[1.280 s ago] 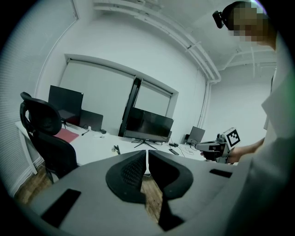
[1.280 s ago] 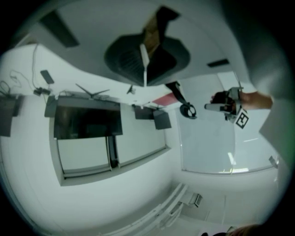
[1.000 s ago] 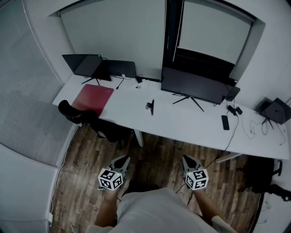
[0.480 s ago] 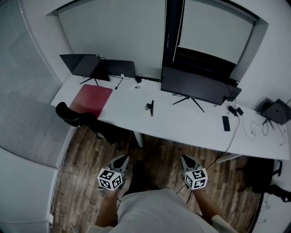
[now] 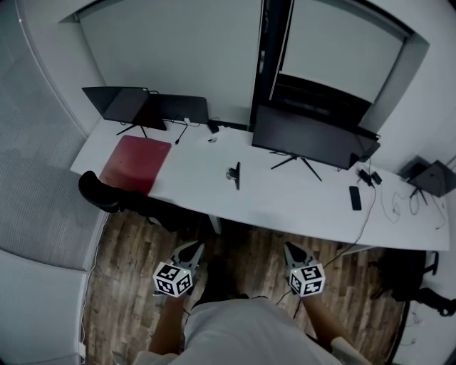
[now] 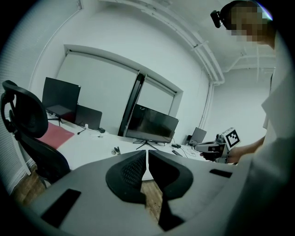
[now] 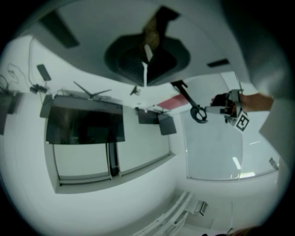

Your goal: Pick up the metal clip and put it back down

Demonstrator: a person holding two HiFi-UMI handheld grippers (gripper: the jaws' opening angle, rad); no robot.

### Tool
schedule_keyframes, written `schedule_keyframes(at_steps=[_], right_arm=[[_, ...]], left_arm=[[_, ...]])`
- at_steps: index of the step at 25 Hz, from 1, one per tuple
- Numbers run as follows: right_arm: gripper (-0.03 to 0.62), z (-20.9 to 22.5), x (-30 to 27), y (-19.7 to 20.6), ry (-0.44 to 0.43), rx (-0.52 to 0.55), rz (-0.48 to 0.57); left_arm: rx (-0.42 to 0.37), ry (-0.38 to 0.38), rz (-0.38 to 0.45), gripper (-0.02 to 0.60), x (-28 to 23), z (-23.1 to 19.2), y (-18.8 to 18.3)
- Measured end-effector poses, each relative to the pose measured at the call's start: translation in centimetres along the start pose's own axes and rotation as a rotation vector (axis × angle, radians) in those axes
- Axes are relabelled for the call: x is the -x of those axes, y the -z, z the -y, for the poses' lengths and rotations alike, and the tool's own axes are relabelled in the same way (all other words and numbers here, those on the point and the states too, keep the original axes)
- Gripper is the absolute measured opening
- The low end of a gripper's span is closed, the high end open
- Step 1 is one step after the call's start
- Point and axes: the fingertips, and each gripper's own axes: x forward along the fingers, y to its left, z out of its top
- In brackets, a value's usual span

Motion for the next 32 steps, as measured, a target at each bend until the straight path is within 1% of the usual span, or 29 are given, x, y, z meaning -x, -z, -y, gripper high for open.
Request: schedule_keyframes(at_steps=[6,11,17,24,28,32], right_arm=[[0.035,-0.4,-3.7,-1.3,0.029,-0.015,-0.026],[0.035,-0.8,-6.7,-2.7,0.062,-0.024,-0.042],[0.035,-0.9,-10.1,-4.4,0.126,-0.048,-0.061],[0.035,-1.4,-13.4,-5.7,0.159,-0.044,-0.077],[0.035,-1.9,-14.8,-6.6,0.162,-0.035,-0.089],[0.035,-2.0,-15.4,-7.0,0.159,-0.023,-0.102]], left_arm=[[-0.004,0.037,-0.024,0.044,-2.7,-3.7,-1.5],[-0.05,0.076,-0.061,0.044,-4.9,-6.4,-2.9],[-0.074,0.128,-0.111,0.044,-7.3,-10.2,-3.9],[-0.073,0.177,-0.126,0.044,-9.3,-14.0,-5.2],[-0.062,0.181,-0.13,0.044,-9.9,-15.8,-5.8],[-0.045,0.185,-0.134,0.044,-10.5,-16.4,-6.0]])
